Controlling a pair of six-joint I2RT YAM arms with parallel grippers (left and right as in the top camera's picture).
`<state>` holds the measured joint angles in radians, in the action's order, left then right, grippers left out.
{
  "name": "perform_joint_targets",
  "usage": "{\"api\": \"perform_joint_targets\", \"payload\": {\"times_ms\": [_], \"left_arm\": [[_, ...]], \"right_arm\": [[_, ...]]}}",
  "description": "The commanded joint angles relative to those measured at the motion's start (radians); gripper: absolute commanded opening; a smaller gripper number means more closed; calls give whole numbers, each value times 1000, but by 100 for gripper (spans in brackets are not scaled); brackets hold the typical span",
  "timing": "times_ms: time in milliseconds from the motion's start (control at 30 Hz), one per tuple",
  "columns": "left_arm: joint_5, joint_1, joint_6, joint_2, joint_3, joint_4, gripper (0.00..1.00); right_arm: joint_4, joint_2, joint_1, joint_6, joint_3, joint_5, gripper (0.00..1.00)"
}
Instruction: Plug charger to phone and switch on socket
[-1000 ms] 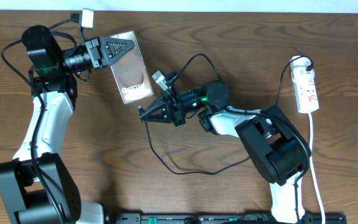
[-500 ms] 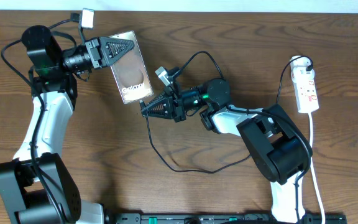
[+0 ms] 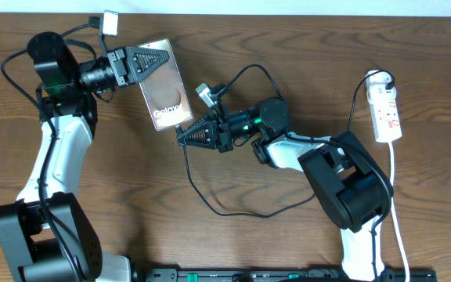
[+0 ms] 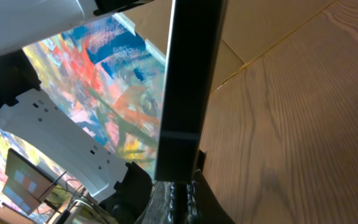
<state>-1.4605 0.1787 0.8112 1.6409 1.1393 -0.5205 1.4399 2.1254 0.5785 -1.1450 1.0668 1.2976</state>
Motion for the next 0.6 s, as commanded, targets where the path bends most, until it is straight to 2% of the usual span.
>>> {"api": "perform_joint_targets", "payload": {"times_ms": [0, 567], "left_arm": [[-13, 1, -3, 0, 7, 7, 7], [19, 1, -33, 0, 7, 11, 7]], "right_arm": [[3, 6, 2, -3, 16, -28, 1], [7, 6, 14, -3, 16, -17, 1]]}}
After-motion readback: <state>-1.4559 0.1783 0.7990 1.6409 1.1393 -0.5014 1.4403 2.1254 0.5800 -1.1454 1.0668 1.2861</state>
